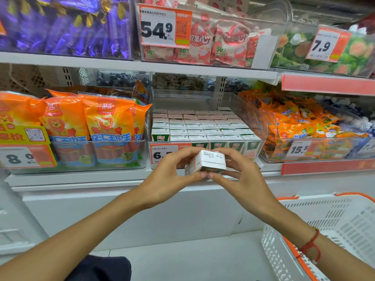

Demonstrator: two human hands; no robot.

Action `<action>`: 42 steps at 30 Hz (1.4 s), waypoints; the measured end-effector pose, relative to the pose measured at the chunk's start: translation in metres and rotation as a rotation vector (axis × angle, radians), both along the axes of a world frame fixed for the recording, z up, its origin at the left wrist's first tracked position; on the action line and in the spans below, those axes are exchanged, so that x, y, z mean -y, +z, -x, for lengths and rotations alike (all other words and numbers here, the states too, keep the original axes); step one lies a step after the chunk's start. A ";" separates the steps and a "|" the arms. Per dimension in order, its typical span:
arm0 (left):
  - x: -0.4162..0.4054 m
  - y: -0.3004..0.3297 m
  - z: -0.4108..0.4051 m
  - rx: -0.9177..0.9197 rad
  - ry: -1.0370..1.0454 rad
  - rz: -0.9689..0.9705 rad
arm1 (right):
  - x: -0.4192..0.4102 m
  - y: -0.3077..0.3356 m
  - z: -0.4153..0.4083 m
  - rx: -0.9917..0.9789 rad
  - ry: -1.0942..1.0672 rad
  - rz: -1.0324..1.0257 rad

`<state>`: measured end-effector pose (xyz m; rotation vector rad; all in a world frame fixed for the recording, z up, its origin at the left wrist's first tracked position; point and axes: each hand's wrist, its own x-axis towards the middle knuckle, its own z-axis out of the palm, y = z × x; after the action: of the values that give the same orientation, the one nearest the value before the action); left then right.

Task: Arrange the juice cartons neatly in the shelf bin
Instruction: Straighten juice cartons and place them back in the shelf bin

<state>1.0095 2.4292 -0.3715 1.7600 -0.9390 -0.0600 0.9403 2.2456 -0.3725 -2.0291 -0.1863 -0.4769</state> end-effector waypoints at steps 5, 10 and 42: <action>-0.023 0.018 -0.016 0.081 0.240 0.095 | -0.004 0.008 -0.006 0.068 -0.040 0.081; -0.046 0.015 -0.049 0.212 0.713 0.232 | -0.017 0.033 -0.043 0.205 -0.098 0.328; -0.058 -0.026 -0.071 0.308 0.721 -0.163 | -0.041 0.041 -0.181 -0.053 0.145 0.628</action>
<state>1.0807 2.4873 -0.3979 2.2063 -0.4660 0.6276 1.1216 2.2864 -0.3316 -2.6110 -0.4963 -0.2908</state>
